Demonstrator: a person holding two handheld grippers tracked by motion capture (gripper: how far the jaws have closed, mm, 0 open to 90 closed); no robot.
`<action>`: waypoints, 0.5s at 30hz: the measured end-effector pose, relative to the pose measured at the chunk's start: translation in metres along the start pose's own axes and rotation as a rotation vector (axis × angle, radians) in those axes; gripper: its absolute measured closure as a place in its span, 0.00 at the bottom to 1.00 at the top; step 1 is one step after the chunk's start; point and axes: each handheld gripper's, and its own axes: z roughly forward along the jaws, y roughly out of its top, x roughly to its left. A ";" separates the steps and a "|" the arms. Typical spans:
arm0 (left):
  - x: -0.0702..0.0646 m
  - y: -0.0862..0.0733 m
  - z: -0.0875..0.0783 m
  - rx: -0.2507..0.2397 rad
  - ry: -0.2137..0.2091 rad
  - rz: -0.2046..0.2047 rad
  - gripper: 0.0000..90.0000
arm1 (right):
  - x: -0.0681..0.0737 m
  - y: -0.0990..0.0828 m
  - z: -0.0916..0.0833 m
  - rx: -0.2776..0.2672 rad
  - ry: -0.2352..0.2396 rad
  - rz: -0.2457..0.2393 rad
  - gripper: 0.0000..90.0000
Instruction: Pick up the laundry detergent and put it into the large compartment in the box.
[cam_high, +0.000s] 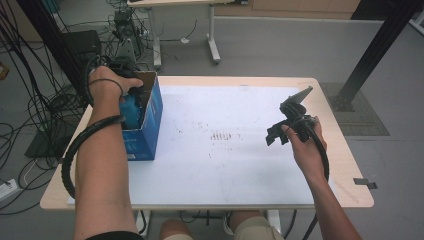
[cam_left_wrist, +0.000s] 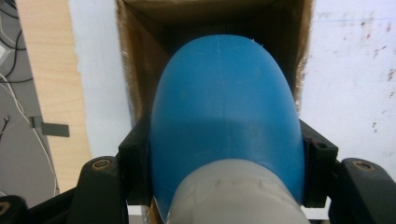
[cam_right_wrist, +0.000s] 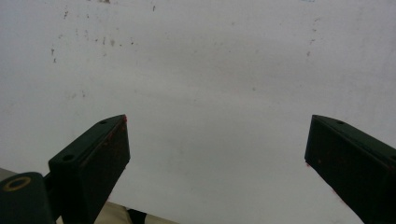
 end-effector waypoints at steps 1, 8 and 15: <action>0.000 0.000 0.000 0.000 0.000 0.000 0.42 | 0.000 0.000 0.000 0.000 0.000 0.000 0.07; 0.001 0.002 0.022 0.014 -0.006 0.010 0.42 | -0.003 0.002 0.001 0.005 0.000 0.010 0.07; 0.000 0.004 0.037 0.021 0.004 0.027 0.42 | -0.004 0.002 0.004 0.006 -0.001 0.006 0.07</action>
